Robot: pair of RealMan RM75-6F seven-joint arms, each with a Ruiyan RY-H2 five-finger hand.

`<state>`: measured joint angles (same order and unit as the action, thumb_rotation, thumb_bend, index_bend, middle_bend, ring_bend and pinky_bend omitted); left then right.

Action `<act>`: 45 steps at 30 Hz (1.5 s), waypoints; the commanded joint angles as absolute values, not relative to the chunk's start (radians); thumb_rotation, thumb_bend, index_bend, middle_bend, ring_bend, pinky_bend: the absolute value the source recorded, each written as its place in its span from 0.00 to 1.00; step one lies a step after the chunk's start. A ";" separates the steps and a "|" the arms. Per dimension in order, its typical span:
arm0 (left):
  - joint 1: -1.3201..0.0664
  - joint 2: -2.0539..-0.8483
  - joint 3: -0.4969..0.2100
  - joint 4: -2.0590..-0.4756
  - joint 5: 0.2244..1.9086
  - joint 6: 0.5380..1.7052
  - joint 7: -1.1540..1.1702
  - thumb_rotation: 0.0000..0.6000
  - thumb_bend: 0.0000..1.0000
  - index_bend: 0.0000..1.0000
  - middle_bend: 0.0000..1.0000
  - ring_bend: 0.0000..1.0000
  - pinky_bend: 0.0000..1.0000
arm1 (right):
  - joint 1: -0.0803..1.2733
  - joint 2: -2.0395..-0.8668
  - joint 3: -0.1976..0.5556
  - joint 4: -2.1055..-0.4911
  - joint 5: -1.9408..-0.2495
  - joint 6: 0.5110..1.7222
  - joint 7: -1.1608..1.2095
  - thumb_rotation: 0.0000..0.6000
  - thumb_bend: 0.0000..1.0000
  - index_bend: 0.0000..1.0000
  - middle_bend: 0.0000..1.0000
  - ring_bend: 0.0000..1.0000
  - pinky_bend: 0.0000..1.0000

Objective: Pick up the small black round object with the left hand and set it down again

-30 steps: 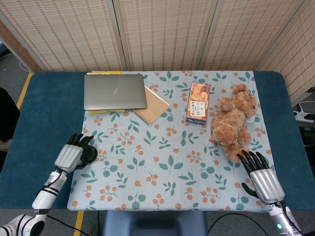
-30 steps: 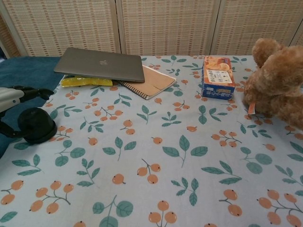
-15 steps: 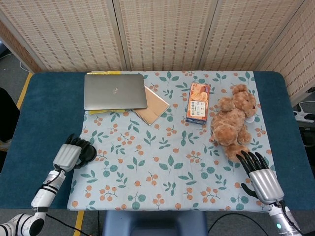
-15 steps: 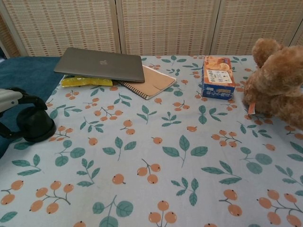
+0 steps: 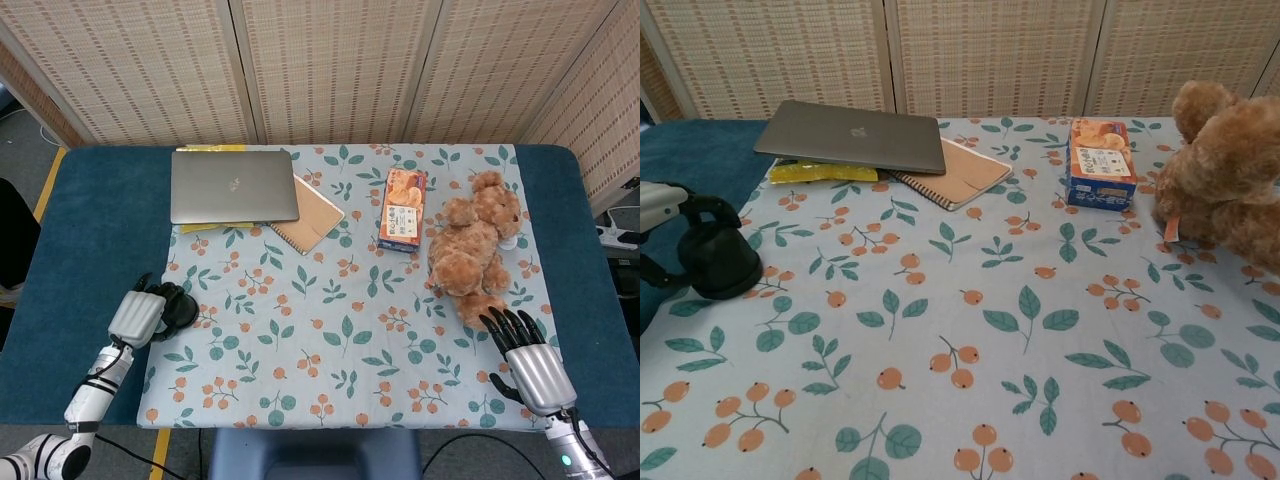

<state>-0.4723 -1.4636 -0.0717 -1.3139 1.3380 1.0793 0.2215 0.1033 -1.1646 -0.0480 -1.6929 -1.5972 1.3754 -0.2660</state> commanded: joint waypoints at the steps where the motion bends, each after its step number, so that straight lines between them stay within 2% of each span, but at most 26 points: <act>1: -0.467 -1.486 -0.073 -1.284 1.364 1.112 0.190 1.00 0.69 0.55 0.58 0.49 0.17 | 0.103 -1.165 -0.048 -1.693 -1.597 1.375 -0.266 1.00 0.18 0.00 0.00 0.00 0.00; 5: -0.463 -1.495 -0.074 -1.271 1.379 1.134 0.166 1.00 0.79 0.60 0.63 0.53 0.20 | 0.103 -1.164 -0.047 -1.693 -1.595 1.375 -0.266 1.00 0.18 0.00 0.00 0.00 0.00; 10: -0.456 -1.495 -0.079 -1.275 1.398 1.169 0.142 1.00 0.85 0.61 0.65 0.55 0.21 | 0.104 -1.164 -0.047 -1.693 -1.594 1.374 -0.266 1.00 0.18 0.00 0.00 0.00 0.00; 13: -0.446 -1.458 -0.099 -1.309 1.411 1.223 0.138 1.00 0.85 0.61 0.65 0.55 0.21 | 0.103 -1.164 -0.048 -1.694 -1.596 1.375 -0.266 1.00 0.18 0.00 0.00 0.00 0.00; 17: -0.440 -1.421 -0.129 -1.296 1.367 1.228 0.163 1.00 0.83 0.61 0.65 0.55 0.19 | 0.100 -1.160 -0.050 -1.695 -1.605 1.385 -0.260 1.00 0.18 0.00 0.00 0.00 0.00; 21: -0.435 -1.403 -0.145 -1.257 1.302 1.182 0.151 1.00 0.82 0.59 0.64 0.54 0.17 | 0.097 -1.158 -0.054 -1.696 -1.616 1.391 -0.257 1.00 0.18 0.00 0.00 0.00 0.00; 27: -0.437 -1.411 -0.121 -1.218 1.273 1.095 0.100 1.00 0.78 0.54 0.59 0.50 0.15 | 0.095 -1.159 -0.058 -1.697 -1.625 1.395 -0.258 1.00 0.18 0.00 0.00 0.00 0.00; 30: -0.438 -1.425 -0.106 -1.198 1.290 1.082 0.074 1.00 0.71 0.44 0.52 0.44 0.15 | 0.093 -1.158 -0.060 -1.698 -1.630 1.399 -0.257 1.00 0.18 0.00 0.00 0.00 0.00; 34: -0.438 -1.441 -0.095 -1.176 1.304 1.088 0.090 1.00 0.57 0.24 0.35 0.30 0.14 | 0.089 -1.154 -0.063 -1.699 -1.640 1.408 -0.251 1.00 0.18 0.00 0.00 0.00 0.00; 38: -0.437 -1.440 -0.099 -1.186 1.258 1.068 0.177 1.00 0.46 0.01 0.15 0.16 0.08 | 0.085 -1.150 -0.068 -1.698 -1.655 1.420 -0.241 1.00 0.18 0.00 0.00 0.00 0.00; 41: -0.433 -1.439 -0.103 -1.207 1.234 1.068 0.208 1.00 0.42 0.00 0.01 0.09 0.07 | 0.082 -1.147 -0.070 -1.696 -1.666 1.428 -0.234 1.00 0.18 0.00 0.00 0.00 0.00; 45: -0.433 -1.430 -0.100 -1.227 1.215 1.053 0.243 1.00 0.41 0.00 0.00 0.04 0.07 | 0.078 -1.144 -0.074 -1.697 -1.679 1.438 -0.226 1.00 0.18 0.00 0.00 0.00 0.00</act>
<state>-0.4337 -1.4341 -0.1011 -1.2192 1.2231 1.0599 0.2326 0.0790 -1.1444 -0.0732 -1.6966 -1.6772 1.4366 -0.2275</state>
